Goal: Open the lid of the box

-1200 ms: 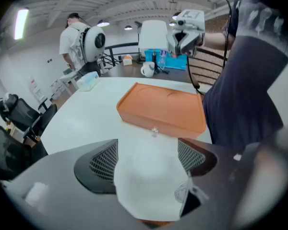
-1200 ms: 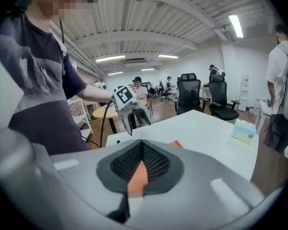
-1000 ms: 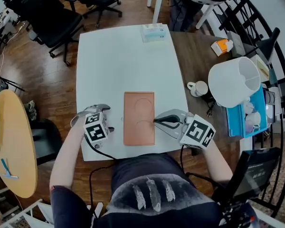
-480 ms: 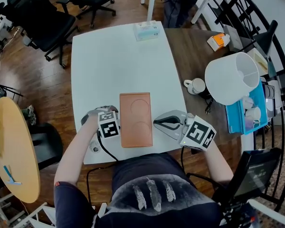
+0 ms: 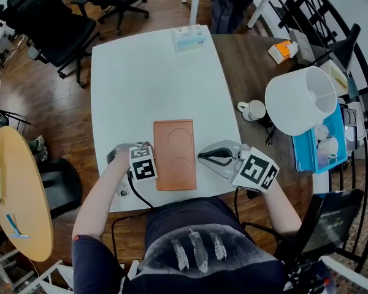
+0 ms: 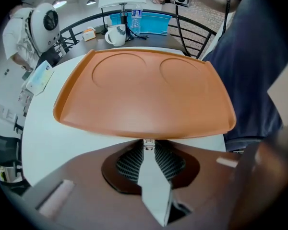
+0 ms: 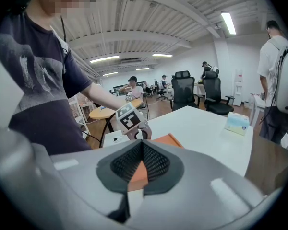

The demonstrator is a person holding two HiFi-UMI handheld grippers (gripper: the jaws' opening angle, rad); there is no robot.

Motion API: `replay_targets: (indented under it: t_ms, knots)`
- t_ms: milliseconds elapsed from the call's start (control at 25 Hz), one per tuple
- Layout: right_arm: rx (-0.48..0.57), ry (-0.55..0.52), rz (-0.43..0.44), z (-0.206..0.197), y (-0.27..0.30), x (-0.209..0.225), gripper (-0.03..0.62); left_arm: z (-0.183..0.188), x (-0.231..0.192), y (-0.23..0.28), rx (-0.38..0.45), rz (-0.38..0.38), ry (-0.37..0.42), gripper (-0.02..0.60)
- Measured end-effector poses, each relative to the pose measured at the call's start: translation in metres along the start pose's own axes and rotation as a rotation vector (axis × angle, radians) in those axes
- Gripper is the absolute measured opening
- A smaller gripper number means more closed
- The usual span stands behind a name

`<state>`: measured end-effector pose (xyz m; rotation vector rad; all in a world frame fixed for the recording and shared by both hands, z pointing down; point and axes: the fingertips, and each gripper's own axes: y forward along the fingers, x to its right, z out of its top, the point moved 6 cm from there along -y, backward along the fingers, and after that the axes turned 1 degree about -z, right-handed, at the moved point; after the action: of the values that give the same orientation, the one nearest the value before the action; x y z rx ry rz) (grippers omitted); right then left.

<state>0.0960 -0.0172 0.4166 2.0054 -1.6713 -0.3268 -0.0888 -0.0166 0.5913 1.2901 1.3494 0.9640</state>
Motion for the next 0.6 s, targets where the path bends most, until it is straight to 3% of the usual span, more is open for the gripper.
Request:
replay_targets:
  t_ms: [600]
  knots:
    - [-0.019, -0.017, 0.036, 0.004, 0.011, -0.008, 0.002, -0.028, 0.011, -0.009, -0.013, 0.025, -0.021, 0.084]
